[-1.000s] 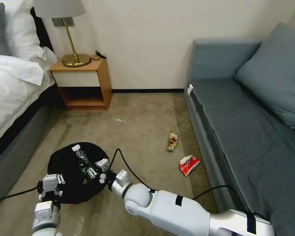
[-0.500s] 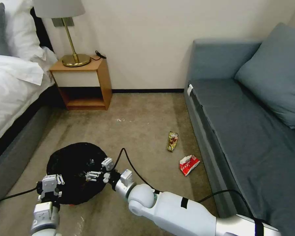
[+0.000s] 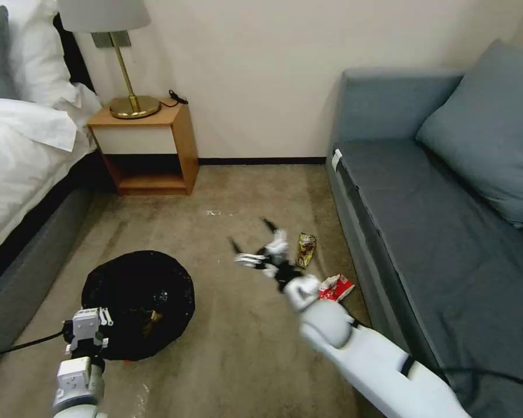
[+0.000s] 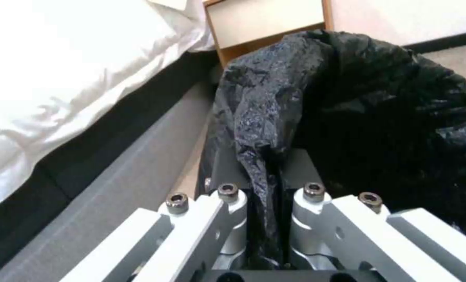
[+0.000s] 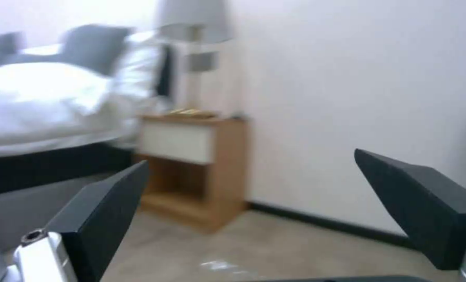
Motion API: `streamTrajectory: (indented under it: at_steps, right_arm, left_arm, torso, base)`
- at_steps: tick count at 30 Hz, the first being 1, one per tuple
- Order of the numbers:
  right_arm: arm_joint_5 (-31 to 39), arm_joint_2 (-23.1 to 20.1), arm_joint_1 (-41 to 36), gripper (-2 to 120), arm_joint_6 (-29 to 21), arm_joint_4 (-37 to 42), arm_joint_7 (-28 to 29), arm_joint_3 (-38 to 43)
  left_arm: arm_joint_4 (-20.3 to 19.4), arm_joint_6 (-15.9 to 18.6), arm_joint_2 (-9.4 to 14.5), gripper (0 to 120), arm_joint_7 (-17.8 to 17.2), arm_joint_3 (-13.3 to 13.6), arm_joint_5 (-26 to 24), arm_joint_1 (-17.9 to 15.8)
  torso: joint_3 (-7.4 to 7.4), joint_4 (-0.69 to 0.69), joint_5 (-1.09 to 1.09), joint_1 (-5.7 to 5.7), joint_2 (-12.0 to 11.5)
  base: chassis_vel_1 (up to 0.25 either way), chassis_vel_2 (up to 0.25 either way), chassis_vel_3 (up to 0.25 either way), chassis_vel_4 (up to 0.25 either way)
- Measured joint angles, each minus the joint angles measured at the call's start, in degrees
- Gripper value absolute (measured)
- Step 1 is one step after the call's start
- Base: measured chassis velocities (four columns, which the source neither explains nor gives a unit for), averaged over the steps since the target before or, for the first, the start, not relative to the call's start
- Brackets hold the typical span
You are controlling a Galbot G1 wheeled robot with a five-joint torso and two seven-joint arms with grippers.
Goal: Pick up the trash bin, then pick up the garbage on the floor and place it into the trash bin.
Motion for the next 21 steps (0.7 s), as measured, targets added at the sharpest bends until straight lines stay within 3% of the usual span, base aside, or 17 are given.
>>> streamTrajectory:
  at_steps: [5, 9, 11, 21]
  right_arm:
    - [-8.17, 2.92, -13.69, 100, 4.78, 2.24, -0.92, 14.73]
    - [-9.69, 3.88, -16.52, 100, 5.74, 2.70, -1.18, 17.13]
    - [-11.78, 7.04, -24.19, 100, 6.84, 5.14, -1.68, 23.23]
    - [-15.84, 10.65, -28.20, 100, 6.76, 6.61, -0.99, 30.38]
  left_arm:
    - [-0.02, -0.05, 0.13, 7, -0.01, 0.01, -0.25, -0.05]
    - [-0.02, -0.07, 0.20, 7, -0.02, -0.05, -0.39, -0.06]
    - [0.04, -0.14, 0.38, 7, -0.03, -0.20, -0.91, -0.08]
    - [0.39, -0.29, 0.94, 7, -0.05, -0.13, -1.20, -0.19]
  torso:
    - [0.00, -0.02, 0.00, 0.00, 0.00]
    - [0.00, -0.02, 0.01, 0.00, 0.00]
    - [0.00, -0.01, 0.00, 0.00, 0.01]
    - [0.00, 0.00, -0.02, 0.00, 0.01]
  base:
    - [0.000, 0.000, 0.000, 0.000]
    - [0.000, 0.000, 0.000, 0.000]
    - [0.000, 0.000, 0.000, 0.000]
    - [0.000, 0.000, 0.000, 0.000]
